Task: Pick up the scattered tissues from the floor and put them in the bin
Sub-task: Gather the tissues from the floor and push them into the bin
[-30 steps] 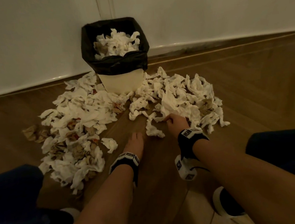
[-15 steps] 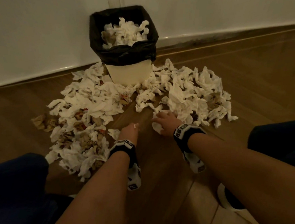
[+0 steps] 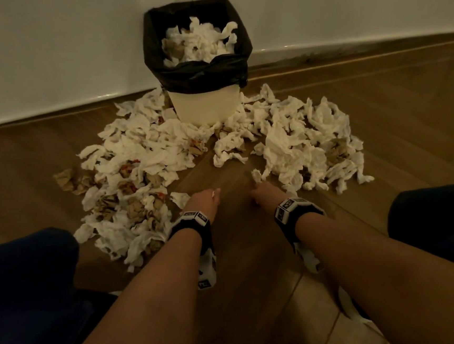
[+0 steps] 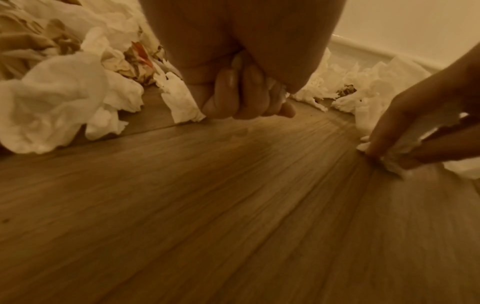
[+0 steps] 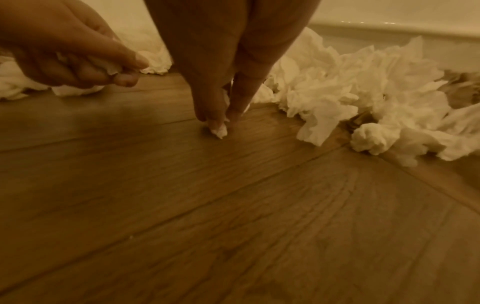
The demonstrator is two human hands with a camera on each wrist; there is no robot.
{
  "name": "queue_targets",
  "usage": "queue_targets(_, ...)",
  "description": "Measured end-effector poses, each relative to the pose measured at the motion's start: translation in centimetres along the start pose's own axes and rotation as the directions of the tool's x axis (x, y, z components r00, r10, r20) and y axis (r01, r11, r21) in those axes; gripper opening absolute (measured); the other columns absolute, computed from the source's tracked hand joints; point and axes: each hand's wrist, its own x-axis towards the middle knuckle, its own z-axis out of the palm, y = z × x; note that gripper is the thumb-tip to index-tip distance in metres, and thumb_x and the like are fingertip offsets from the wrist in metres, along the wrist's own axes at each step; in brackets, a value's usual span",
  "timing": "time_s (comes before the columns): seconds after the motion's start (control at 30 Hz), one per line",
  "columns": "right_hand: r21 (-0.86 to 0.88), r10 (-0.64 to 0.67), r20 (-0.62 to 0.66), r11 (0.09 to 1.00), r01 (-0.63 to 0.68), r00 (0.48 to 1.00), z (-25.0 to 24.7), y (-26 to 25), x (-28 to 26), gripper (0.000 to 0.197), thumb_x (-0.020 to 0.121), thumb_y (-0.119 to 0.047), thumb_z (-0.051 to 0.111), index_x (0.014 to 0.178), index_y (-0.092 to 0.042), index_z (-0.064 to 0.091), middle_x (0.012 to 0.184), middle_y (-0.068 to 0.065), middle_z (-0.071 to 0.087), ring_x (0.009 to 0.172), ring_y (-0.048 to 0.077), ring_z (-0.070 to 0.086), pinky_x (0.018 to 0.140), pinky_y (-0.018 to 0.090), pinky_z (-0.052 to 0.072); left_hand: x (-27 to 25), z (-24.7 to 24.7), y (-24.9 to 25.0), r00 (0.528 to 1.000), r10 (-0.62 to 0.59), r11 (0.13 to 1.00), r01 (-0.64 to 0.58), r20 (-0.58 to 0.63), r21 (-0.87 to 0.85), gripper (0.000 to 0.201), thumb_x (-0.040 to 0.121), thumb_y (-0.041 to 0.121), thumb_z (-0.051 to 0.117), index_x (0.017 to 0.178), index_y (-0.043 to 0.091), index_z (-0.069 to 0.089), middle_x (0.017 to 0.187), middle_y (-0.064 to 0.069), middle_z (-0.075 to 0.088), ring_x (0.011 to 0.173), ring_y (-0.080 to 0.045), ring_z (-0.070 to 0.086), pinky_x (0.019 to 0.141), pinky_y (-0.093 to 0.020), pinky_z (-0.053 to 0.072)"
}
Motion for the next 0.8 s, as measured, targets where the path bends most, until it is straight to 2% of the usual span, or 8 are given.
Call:
queue_targets(0.13, 0.037, 0.022, -0.106, 0.999, -0.018, 0.994, 0.4, 0.0, -0.2, 0.034, 0.095, -0.003, 0.038, 0.128, -0.007, 0.043, 0.141, 0.021, 0.031, 0.129, 0.037, 0.032, 0.101, 0.043, 0.038, 0.1, 0.3, 0.3, 1.0, 0.015, 1.0, -0.015, -0.015, 0.0, 0.046, 0.1, 0.041, 0.026, 0.102, 0.009, 0.06, 0.104, -0.015, 0.065, 0.095, -0.03, 0.06, 0.081, -0.035, 0.043)
queue_targets(0.2, 0.078, 0.049, -0.151, 0.996, -0.037, 0.987, 0.6, -0.1, -0.3, 0.032, 0.095, -0.005, 0.037, 0.126, -0.009, 0.043, 0.136, 0.019, 0.036, 0.125, 0.036, 0.032, 0.098, 0.043, 0.038, 0.0, 0.3, 0.5, 0.999, 0.008, 0.999, -0.006, -0.048, 0.047, 0.047, 0.1, 0.043, 0.024, 0.108, 0.011, 0.057, 0.108, -0.014, 0.064, 0.099, -0.03, 0.06, 0.082, -0.037, 0.045)
queue_targets(0.3, 0.167, 0.105, -0.207, 0.983, -0.071, 0.973, 0.2, -0.2, -0.6, 0.028, 0.097, -0.028, 0.039, 0.118, -0.01, 0.048, 0.12, 0.016, 0.048, 0.111, 0.033, 0.046, 0.089, 0.04, 0.041, 0.0, 0.0, 0.7, 0.996, 0.015, 0.997, -0.008, -0.087, 0.08, 0.048, 0.1, 0.044, 0.019, 0.126, 0.018, 0.05, 0.127, -0.01, 0.054, 0.113, -0.027, 0.054, 0.09, -0.039, 0.042)
queue_targets(0.37, 0.189, 0.132, -0.17, 0.977, -0.099, 0.977, -0.3, 0.1, -0.7, 0.031, 0.097, -0.032, 0.042, 0.117, -0.01, 0.049, 0.119, 0.015, 0.048, 0.104, 0.032, 0.053, 0.087, 0.039, 0.044, 0.0, -0.1, 0.9, 0.994, 0.061, 0.995, -0.053, -0.086, 0.09, 0.037, 0.1, 0.031, 0.023, 0.121, 0.017, 0.05, 0.128, -0.012, 0.046, 0.111, -0.026, 0.05, 0.087, -0.037, 0.042)
queue_targets(0.43, 0.202, 0.142, -0.13, 0.973, -0.114, 0.981, -0.9, 0.3, -0.9, 0.031, 0.097, -0.017, 0.04, 0.126, -0.009, 0.045, 0.133, 0.018, 0.038, 0.111, 0.034, 0.052, 0.094, 0.039, 0.043, 0.0, -0.3, 0.9, 0.99, 0.044, 0.998, -0.037, -0.135, 0.054, 0.023, 0.095, 0.015, 0.037, 0.113, 0.016, 0.053, 0.125, -0.011, 0.041, 0.113, -0.027, 0.045, 0.089, -0.036, 0.042)
queue_targets(0.53, 0.241, 0.157, -0.148, 0.963, -0.119, 0.976, -1.9, 0.7, -1.6, 0.035, 0.097, -0.01, 0.037, 0.131, -0.007, 0.048, 0.145, 0.02, 0.028, 0.12, 0.036, 0.047, 0.102, 0.037, 0.038, -0.2, -0.9, 1.4, 0.982, -0.038, 0.999, 0.042, -0.187, 0.017, 0.031, 0.088, 0.001, 0.048, 0.111, 0.02, 0.055, 0.13, -0.01, 0.038, 0.124, -0.03, 0.034, 0.098, -0.036, 0.037)
queue_targets(0.67, 0.339, 0.206, -0.128, 0.928, -0.152, 0.97, -3.7, 1.1, -2.5, 0.023, 0.091, -0.005, 0.052, 0.107, -0.002, 0.069, 0.117, 0.018, 0.062, 0.107, 0.03, 0.058, 0.089, 0.03, 0.046, -0.2, -2.0, 2.4, 0.988, -0.039, 0.988, 0.016, -0.149, -0.152, 0.037, 0.086, -0.007, 0.046, 0.115, 0.015, 0.051, 0.131, -0.014, 0.039, 0.113, -0.032, 0.048, 0.09, -0.035, 0.042)
queue_targets(0.8, 0.477, 0.28, -0.202, 0.865, -0.155, 0.939, -5.7, 0.7, -3.2, 0.022, 0.087, -0.009, 0.053, 0.099, -0.006, 0.07, 0.104, 0.013, 0.066, 0.099, 0.028, 0.06, 0.075, 0.029, 0.044, 0.0, -3.7, 3.1, 0.983, -0.02, 0.973, -0.023, -0.183, -0.229, 0.037, 0.087, -0.008, 0.043, 0.117, 0.014, 0.046, 0.127, -0.015, 0.042, 0.096, -0.027, 0.051, 0.074, -0.031, 0.039)
